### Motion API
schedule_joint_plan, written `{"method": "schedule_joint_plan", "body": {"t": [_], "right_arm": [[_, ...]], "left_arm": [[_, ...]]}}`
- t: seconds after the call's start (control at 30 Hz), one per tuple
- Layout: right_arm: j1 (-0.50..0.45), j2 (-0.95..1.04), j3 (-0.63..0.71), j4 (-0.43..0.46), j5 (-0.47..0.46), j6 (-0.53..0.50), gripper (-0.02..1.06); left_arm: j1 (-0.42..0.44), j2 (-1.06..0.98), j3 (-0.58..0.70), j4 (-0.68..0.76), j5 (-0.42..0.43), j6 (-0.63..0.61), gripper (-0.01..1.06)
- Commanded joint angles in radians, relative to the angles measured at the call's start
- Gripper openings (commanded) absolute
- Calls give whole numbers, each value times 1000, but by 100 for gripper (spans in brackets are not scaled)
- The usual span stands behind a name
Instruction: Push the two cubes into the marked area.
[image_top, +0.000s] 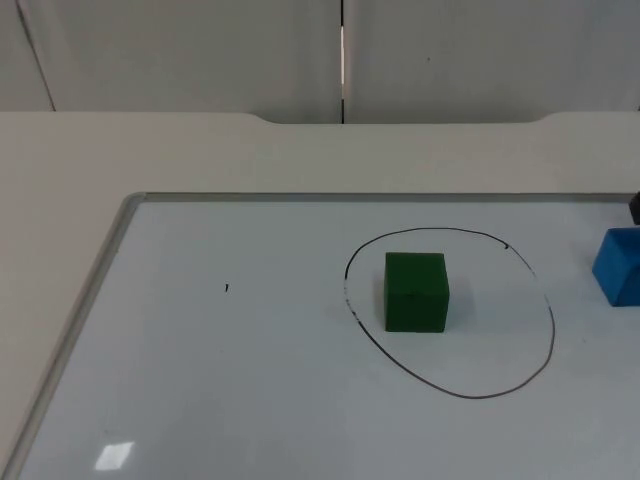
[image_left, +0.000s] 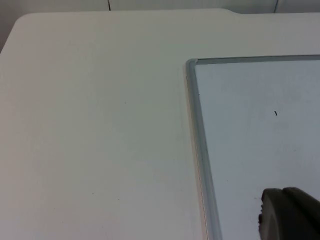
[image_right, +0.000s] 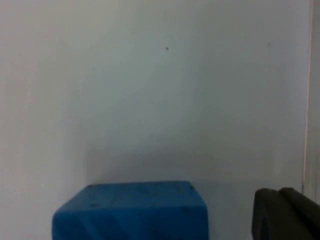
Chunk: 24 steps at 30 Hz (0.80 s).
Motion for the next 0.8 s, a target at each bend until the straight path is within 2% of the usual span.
{"method": "schedule_joint_plan", "body": {"t": [0.0,0.77], "right_arm": [[-7,0,-7,-2,-12,-12,0],[-3,0,-7,29,-6,-12,0]], "left_arm": [[2,-3,5,-5,-8,0,0],[2,-3,5,-5,-8,0,0]]}}
